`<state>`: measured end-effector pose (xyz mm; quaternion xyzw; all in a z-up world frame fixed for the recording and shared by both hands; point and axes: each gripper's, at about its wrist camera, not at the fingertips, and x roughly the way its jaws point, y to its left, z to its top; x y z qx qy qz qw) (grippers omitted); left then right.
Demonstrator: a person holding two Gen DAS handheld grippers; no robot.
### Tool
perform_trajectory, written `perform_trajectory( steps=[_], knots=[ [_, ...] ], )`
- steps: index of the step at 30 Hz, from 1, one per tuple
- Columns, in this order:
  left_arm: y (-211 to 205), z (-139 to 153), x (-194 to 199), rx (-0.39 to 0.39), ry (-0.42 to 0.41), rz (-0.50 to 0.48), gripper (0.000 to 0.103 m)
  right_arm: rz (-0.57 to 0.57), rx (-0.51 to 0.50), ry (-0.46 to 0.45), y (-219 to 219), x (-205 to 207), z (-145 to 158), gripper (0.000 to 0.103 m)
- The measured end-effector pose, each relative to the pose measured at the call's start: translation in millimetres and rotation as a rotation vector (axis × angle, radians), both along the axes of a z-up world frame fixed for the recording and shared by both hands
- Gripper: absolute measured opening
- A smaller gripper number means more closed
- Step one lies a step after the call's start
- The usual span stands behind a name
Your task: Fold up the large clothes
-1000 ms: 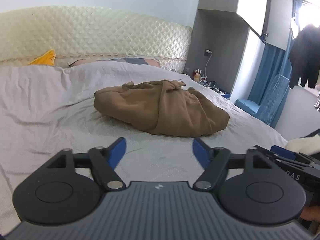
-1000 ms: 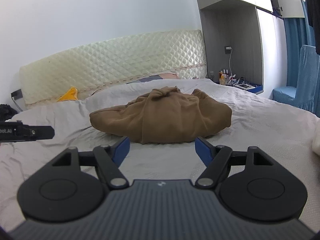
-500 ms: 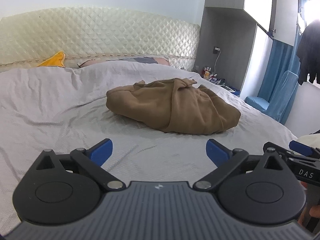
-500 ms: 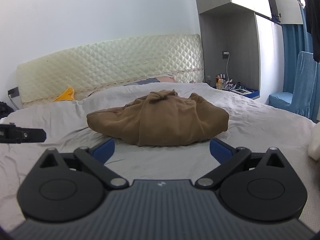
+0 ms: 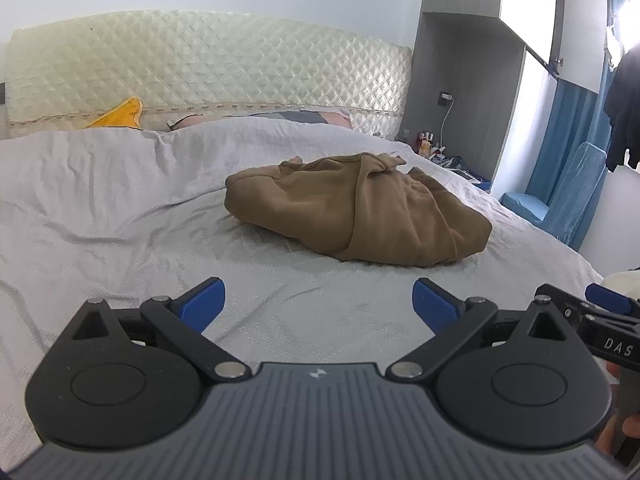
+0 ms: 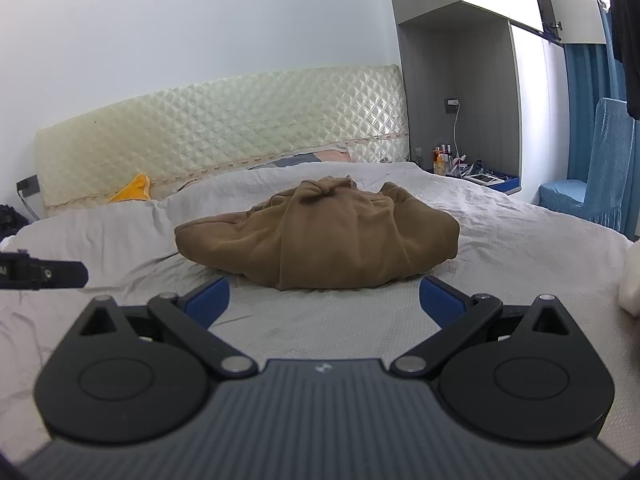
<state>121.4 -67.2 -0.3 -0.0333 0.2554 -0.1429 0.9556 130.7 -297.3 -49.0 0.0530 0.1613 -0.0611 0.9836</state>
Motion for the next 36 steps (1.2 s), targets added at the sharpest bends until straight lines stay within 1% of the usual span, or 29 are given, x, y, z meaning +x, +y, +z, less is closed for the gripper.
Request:
perform_trajectory(
  steps=[9,13,16,22,36],
  knots=[
    [-0.8,-2.2,-2.7,0.003,-0.002,0.001,0.102,0.003,0.006,0.006,-2.4,1.5,-0.5,0.103],
    [1.8,-2.8,-2.5,-0.029,0.011,-0.018,0.102,0.001,0.009,0.009,-2.3,2.3,-1.0,0.103],
    [1.9,-2.2,-3.9,-0.018,0.005,-0.016,0.102,0.000,0.005,0.012,-2.1,1.8,-1.1,0.103],
    [4.9,-2.5,-3.8,-0.020,0.004,-0.010,0.102,-0.003,0.005,0.011,-1.5,0.1,-1.1,0.103],
    [-1.7,-3.7,-4.4,-0.004,0.002,-0.017,0.102,-0.005,-0.006,0.008,2.3,-2.0,-0.3,0.103]
  ],
)
